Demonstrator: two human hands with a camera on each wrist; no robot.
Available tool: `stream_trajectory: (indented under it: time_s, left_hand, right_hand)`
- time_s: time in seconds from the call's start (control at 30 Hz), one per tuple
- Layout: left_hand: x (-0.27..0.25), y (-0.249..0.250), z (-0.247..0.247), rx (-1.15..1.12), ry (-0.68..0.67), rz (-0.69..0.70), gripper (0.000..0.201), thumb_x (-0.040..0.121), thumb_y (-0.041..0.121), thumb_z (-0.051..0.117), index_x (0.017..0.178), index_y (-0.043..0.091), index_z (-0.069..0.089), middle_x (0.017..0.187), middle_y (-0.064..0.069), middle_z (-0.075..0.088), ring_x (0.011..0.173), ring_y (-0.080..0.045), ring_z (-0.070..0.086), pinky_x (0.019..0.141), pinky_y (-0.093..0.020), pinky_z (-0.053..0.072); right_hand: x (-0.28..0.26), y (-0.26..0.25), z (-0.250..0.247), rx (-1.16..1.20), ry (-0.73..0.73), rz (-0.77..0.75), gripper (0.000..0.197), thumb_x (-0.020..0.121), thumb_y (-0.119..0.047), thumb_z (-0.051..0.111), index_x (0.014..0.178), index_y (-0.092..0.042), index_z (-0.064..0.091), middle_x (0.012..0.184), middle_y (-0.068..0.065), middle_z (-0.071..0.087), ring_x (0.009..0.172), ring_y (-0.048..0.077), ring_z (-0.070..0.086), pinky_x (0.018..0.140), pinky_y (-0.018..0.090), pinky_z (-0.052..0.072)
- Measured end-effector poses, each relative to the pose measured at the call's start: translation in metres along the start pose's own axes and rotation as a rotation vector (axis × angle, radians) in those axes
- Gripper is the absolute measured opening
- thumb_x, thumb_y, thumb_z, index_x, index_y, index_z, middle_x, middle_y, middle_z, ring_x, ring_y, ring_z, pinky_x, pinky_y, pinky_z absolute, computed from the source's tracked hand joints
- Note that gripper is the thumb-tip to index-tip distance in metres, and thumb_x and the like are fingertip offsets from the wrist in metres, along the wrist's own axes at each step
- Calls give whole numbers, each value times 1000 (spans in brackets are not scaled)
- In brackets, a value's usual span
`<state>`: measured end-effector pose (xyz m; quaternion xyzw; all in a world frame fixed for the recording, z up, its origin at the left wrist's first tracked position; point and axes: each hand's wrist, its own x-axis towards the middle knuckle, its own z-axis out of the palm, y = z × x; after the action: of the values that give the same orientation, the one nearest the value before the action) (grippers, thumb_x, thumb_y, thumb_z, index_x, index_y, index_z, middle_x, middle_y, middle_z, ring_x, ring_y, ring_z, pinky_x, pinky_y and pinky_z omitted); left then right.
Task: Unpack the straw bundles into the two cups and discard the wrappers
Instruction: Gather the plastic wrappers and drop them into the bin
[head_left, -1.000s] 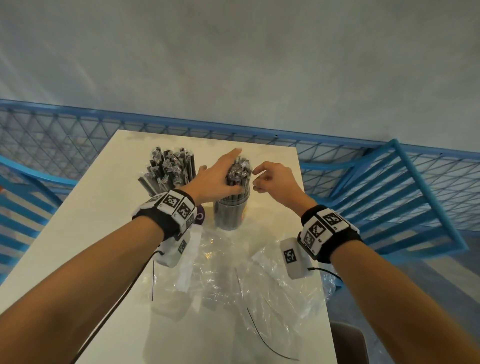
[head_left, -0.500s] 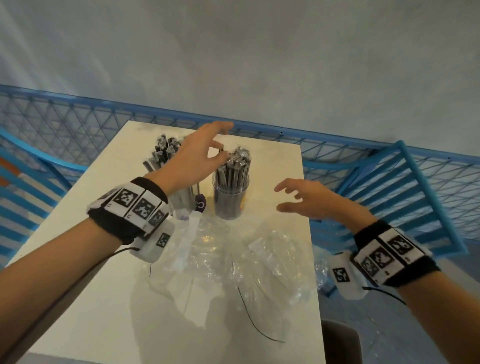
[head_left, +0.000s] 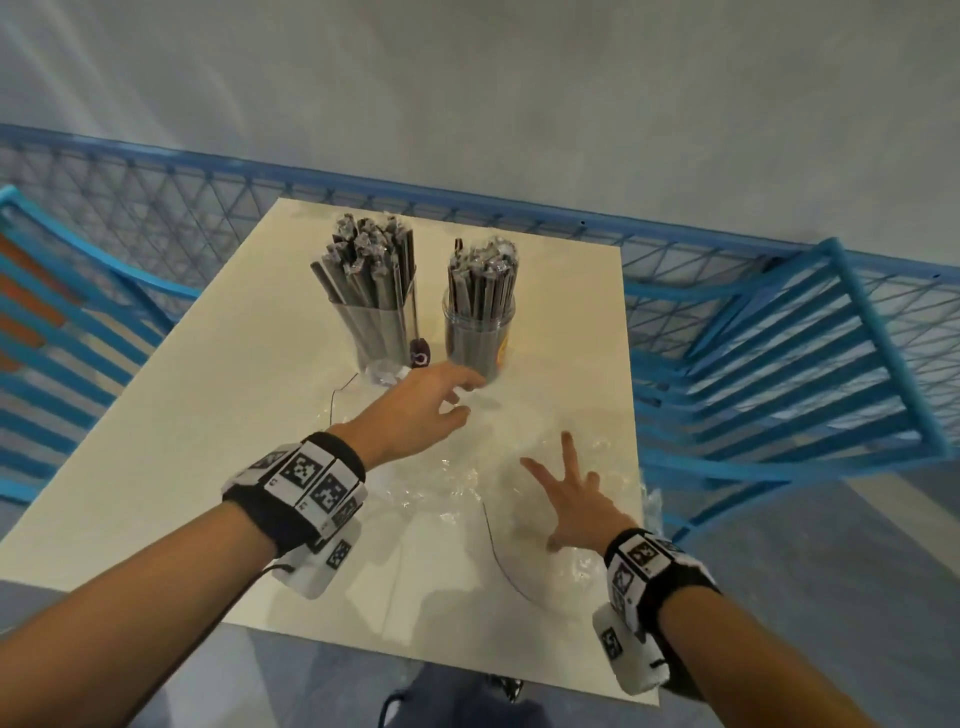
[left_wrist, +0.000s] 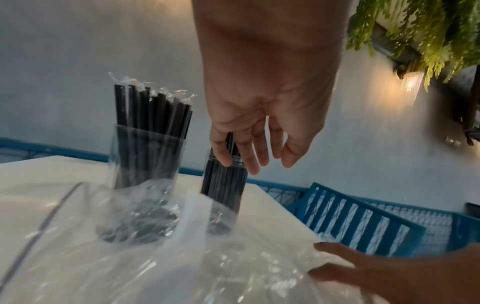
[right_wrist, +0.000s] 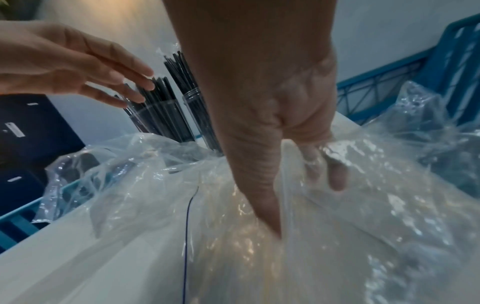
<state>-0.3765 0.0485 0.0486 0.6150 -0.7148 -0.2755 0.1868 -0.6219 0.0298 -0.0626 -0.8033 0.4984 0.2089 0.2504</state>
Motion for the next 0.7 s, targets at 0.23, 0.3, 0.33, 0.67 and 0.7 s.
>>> stream_trajectory:
  time_s: [0.23,0.3,0.33,0.67,0.7]
  left_hand:
    - [-35,-29,6,67,24,25,48,91,27,60,136,23,45,136,0,48,120,-19,49,101,-41,43]
    - [-41,-25,7,3,0,66,53,90,30,61,139,24,41,137,1,46,119,-17,49,101,-35,42]
    - [-42,-20,8,-30,-20,92,59,89,32,62,142,25,38,139,1,44,121,-16,47,101,-32,41]
    - [-17,48,43,-246,-135,262,131,56,57,83,145,45,-12,160,7,2,147,-16,4,117,-46,21]
    - [-14,50,47,-302,-121,252,131,55,53,86,146,45,-8,159,6,6,146,-16,9,117,-44,23]
  right_hand:
    - [-23,-1,-11,171,297,60,68,84,13,43,147,-9,27,105,14,56,86,24,54,74,29,45]
    - [-32,-7,-27,158,482,101,58,82,11,44,138,-6,41,113,17,58,99,31,56,80,33,45]
    - [-39,-12,-36,133,584,114,53,82,10,47,133,-5,47,113,17,59,101,33,56,81,36,45]
    - [-101,-76,-106,365,829,55,6,85,-12,55,88,-7,54,78,3,54,71,21,49,56,25,32]
    - [-104,-79,-106,458,804,34,5,86,-13,55,85,-9,51,72,-1,51,67,17,47,53,23,30]
